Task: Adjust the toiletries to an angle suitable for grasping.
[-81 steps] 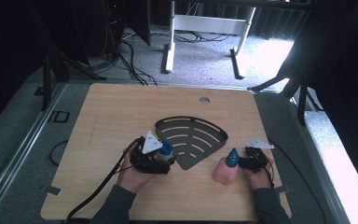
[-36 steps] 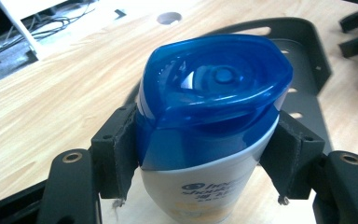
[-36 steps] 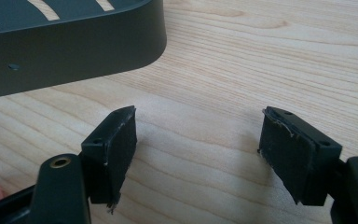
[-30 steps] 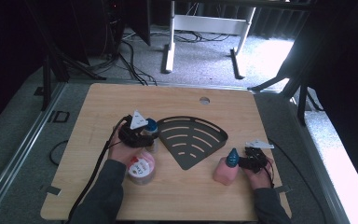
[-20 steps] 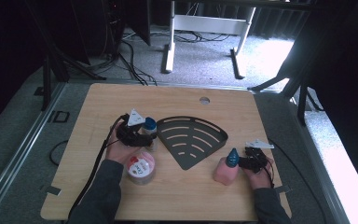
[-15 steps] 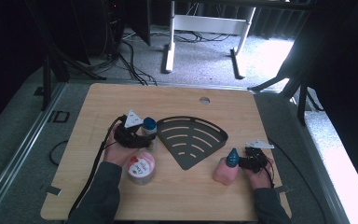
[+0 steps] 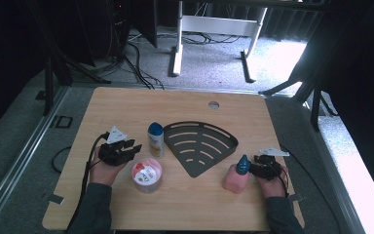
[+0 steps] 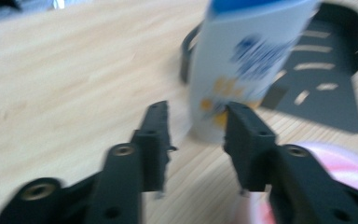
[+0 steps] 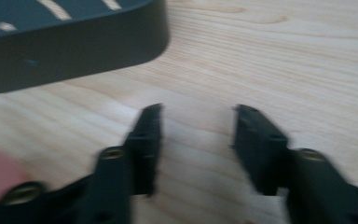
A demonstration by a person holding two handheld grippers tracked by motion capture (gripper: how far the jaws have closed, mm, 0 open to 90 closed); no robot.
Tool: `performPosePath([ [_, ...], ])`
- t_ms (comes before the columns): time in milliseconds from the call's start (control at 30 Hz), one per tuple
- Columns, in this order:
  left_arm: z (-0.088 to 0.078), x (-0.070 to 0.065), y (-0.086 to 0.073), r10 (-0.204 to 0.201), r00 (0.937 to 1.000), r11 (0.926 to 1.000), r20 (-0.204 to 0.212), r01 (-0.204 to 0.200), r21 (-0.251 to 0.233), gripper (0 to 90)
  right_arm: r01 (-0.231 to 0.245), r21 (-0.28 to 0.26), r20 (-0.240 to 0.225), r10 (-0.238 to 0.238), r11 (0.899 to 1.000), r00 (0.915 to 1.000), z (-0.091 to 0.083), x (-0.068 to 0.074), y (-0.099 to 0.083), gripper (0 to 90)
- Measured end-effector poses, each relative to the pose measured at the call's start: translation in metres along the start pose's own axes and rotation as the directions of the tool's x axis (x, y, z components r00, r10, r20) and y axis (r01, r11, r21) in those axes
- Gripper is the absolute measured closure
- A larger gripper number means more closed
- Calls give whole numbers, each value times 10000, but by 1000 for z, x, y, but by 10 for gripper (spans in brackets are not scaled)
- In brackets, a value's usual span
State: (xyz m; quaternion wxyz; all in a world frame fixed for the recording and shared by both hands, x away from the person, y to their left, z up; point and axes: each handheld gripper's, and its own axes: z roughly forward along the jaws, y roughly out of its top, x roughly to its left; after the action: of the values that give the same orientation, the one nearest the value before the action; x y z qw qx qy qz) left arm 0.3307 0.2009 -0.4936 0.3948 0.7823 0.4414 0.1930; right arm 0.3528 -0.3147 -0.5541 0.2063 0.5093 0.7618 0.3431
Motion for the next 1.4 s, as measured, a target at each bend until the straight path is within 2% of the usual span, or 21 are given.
performPosePath([
  [33,2,3,-3,-116,9999,9999,-11,116,79,668,-69,34,-97,70,10000,9999,-2,-1,0,653],
  [100,6,8,-9,-260,9996,9994,-91,262,234,701,51,25,-225,-50,10000,9997,-6,0,1,756],
  [200,9,11,-14,-375,9990,9984,-251,385,408,794,157,-90,-402,-160,9998,9991,-13,1,3,856],
  [233,12,14,-19,-529,9970,9961,-570,567,682,848,153,-126,-482,-159,9998,9987,-16,1,3,881],
  [267,14,15,-22,-558,9964,9952,-643,607,770,896,156,-142,-537,-163,9998,9984,-18,2,3,894],
  [400,19,17,-29,-637,9946,9925,-815,717,992,900,249,-209,-890,-267,9995,9957,-28,6,-3,900],
  [633,22,19,-40,-759,9926,9920,-950,848,935,888,968,-303,-1216,-998,9948,9876,-37,21,-5,900],
  [800,26,21,-46,-896,9916,9899,-933,990,1010,876,1143,-248,-1745,-1169,9931,9777,-36,26,-5,900],
  [867,26,21,-46,-866,9917,9900,-954,963,1026,876,1236,-207,-1691,-1253,9921,9776,-36,27,-5,900],
  [900,27,19,-46,-729,9918,9911,-1049,838,1035,874,1294,-174,-1798,-1304,9914,9750,-37,27,-5,900],
  [1133,34,18,-48,-654,9929,9886,-995,780,1285,855,1315,-166,-2164,-1320,9912,9673,-40,30,-8,900],
  [1333,35,18,-48,-643,9932,9881,-974,770,1331,846,1487,-320,-2695,-1518,9884,9509,-41,46,-9,900],
  [1367,35,18,-48,-642,9931,9882,-976,769,1327,846,1487,-320,-2695,-1518,9884,9509,-41,46,-9,900],
  [1400,35,18,-49,-649,9932,9883,-967,774,1315,845,1546,-347,-2889,-1580,9874,9442,-41,52,-9,900],
])
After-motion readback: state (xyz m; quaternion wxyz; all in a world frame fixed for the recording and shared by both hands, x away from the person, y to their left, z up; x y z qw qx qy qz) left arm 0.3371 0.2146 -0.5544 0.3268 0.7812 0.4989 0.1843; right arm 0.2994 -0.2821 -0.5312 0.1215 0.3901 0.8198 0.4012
